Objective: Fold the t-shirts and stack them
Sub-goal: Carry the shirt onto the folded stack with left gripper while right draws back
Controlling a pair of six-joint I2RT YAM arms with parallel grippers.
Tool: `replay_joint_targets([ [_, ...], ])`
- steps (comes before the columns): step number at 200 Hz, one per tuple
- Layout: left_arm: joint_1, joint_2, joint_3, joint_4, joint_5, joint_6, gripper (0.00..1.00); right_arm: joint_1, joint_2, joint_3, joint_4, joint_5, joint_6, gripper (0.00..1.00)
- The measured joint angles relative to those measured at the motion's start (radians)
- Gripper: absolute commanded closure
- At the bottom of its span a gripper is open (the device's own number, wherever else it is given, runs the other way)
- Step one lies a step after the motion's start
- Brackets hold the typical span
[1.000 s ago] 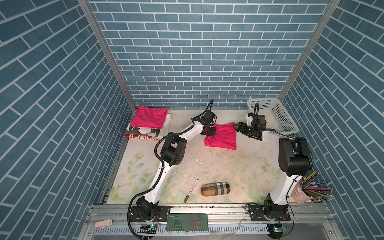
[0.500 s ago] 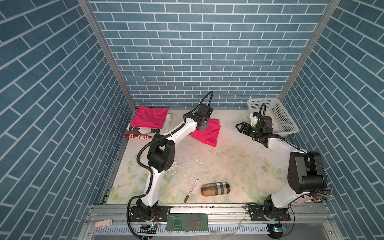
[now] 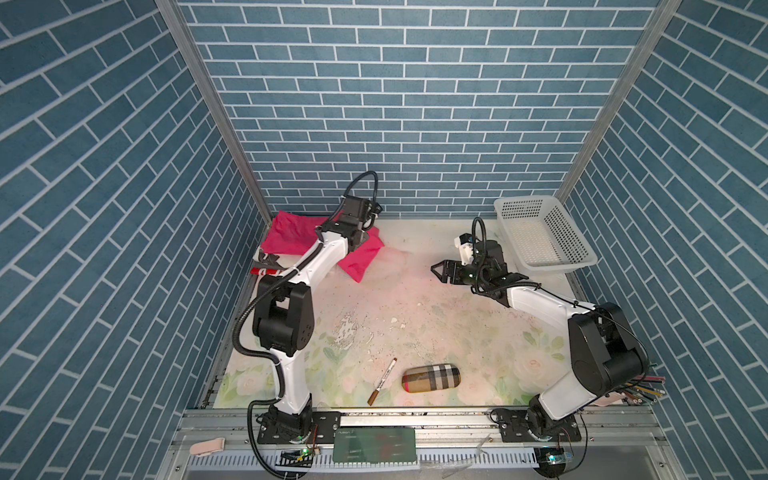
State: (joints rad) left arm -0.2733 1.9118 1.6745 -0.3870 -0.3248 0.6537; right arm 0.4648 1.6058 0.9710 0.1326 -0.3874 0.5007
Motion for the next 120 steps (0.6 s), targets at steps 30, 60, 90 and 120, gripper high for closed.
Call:
replay_joint_targets([
  [30,0.124,-0.045,0.011,0.044,0.116,0.016,1.0,0.048,0.014,0.002,0.0,0.004,0.006,0.16],
  [60,0.221,-0.046,0.043,0.055,0.237,0.02,1.0,0.092,0.066,0.047,-0.042,0.012,0.018,0.16],
  [90,0.295,-0.009,0.103,0.051,0.342,0.012,1.0,0.129,0.098,0.122,-0.09,0.023,0.019,0.16],
  [120,0.368,0.046,0.122,0.065,0.424,-0.003,1.0,0.15,0.108,0.173,-0.121,0.025,0.019,0.16],
])
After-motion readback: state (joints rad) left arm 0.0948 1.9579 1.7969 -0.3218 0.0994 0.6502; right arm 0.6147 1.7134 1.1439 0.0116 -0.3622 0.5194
